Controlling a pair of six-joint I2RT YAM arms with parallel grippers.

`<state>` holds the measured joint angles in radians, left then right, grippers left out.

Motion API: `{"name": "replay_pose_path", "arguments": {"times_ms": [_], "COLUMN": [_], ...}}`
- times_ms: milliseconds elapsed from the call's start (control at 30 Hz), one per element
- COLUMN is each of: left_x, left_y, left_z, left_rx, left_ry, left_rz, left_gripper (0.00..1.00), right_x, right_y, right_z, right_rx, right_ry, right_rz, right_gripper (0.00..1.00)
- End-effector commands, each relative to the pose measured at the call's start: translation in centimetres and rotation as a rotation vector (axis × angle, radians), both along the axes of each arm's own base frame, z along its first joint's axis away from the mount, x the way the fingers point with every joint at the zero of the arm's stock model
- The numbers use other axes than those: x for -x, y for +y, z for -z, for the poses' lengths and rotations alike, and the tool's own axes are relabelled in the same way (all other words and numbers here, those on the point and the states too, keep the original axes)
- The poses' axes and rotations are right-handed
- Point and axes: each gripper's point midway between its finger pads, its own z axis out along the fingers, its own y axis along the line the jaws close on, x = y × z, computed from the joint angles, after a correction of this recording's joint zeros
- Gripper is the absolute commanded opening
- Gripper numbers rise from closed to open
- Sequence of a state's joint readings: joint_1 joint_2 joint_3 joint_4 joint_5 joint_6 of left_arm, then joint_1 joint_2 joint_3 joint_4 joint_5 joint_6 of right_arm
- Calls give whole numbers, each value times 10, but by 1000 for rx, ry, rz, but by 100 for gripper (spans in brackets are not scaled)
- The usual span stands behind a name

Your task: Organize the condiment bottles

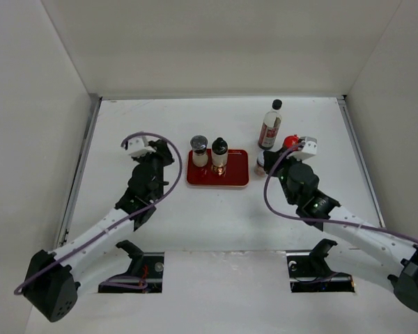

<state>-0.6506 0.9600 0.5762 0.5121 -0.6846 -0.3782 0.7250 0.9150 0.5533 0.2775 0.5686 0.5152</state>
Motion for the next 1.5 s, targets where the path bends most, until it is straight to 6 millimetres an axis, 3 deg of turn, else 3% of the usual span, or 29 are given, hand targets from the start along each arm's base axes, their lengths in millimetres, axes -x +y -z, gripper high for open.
{"name": "replay_pose_path", "arguments": {"times_ms": [0, 33, 167, 267, 433, 600, 700, 800, 867, 933, 1067, 1133, 1267, 1467], "left_x": [11, 14, 20, 23, 27, 27, 27, 25, 25, 25, 24, 22, 21, 23], "left_y": [38, 44, 61, 64, 59, 60, 58, 56, 55, 56, 53, 51, 50, 53], "left_z": [50, 63, 95, 100, 99, 106, 107, 110, 109, 109, 112, 114, 116, 114], "left_rx": [92, 112, 172, 209, 231, 238, 237, 230, 231, 231, 222, 215, 209, 214], "left_ry": [83, 104, 135, 102, 69, 62, 64, 75, 74, 73, 85, 94, 101, 91], "left_rz": [-82, -89, -121, -127, -104, -112, -109, -104, -100, -106, -95, -96, -94, -98], "left_gripper": [15, 14, 14, 23, 40, 59, 63, 64, 65, 65, 66, 66, 66, 66], "right_x": [-12, -15, -26, -36, -58, -81, -87, -93, -95, -97, -96, -99, -112, -128], "right_y": [-18, -22, -33, -35, -18, -18, -20, -23, -21, -25, -8, 12, 52, 79], "right_z": [3, 7, 26, 50, 79, 103, 114, 118, 110, 86, 37, 25, 25, 34], "right_rx": [93, 113, 211, 288, 328, 352, 347, 344, 328, 299, 285, 275, 260, 248], "right_ry": [37, 51, 129, 220, 302, 351, 365, 372, 347, 279, 151, 122, 109, 104], "right_rz": [92, 106, 143, 139, 84, 96, 108, 123, 131, 165, 154, 113, 32, -5], "right_gripper": [30, 36, 87, 100, 100, 100, 99, 82, 61, 52, 48, 48, 49, 51]}}
